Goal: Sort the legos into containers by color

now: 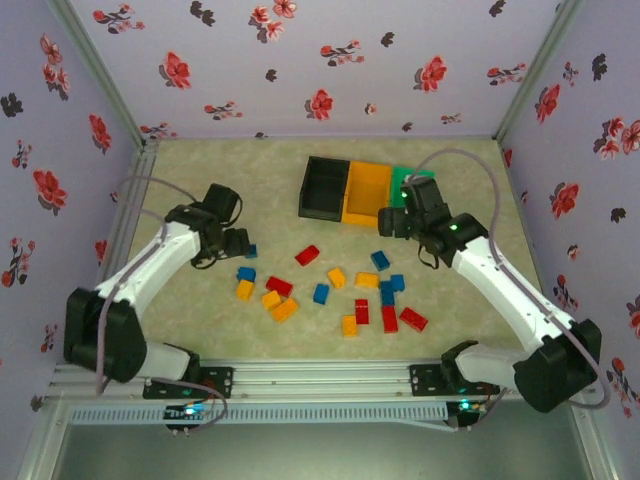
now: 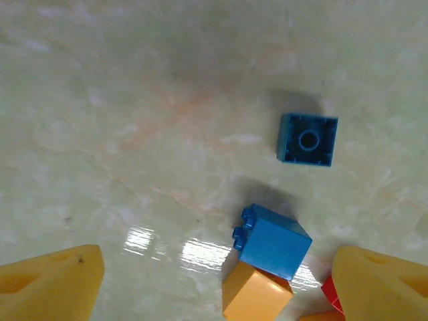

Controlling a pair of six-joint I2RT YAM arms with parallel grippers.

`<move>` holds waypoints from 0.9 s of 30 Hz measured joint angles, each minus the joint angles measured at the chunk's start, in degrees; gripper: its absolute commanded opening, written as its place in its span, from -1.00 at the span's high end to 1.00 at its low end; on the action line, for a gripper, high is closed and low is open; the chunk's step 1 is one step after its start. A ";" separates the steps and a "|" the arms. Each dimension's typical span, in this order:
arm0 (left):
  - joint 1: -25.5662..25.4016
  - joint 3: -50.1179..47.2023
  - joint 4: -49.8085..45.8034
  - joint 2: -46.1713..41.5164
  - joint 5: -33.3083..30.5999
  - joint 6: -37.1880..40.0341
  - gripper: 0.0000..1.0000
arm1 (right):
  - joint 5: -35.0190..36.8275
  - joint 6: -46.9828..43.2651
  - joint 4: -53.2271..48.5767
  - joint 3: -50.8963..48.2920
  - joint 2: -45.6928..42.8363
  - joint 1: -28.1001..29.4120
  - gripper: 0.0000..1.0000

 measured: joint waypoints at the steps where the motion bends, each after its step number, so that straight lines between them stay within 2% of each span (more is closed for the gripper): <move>1: 0.00 -0.04 0.44 1.60 0.79 0.00 -0.71 | 0.00 0.57 -0.04 -0.02 0.35 0.68 -0.75; 9: -0.09 0.00 3.98 9.97 3.76 0.39 -0.63 | 0.00 3.17 -0.13 -0.20 0.57 3.26 -0.69; 14: -0.09 0.00 7.50 11.37 5.35 0.46 -0.61 | 0.02 4.35 -0.33 -1.16 0.63 3.72 -0.67; 22: -0.09 1.81 10.36 15.89 6.78 1.73 -0.31 | 0.02 4.72 -0.85 -1.22 2.16 4.72 -0.62; 27: -0.09 3.10 10.84 18.75 7.28 2.93 -0.23 | 0.09 5.09 -1.25 -1.22 2.16 5.22 -0.60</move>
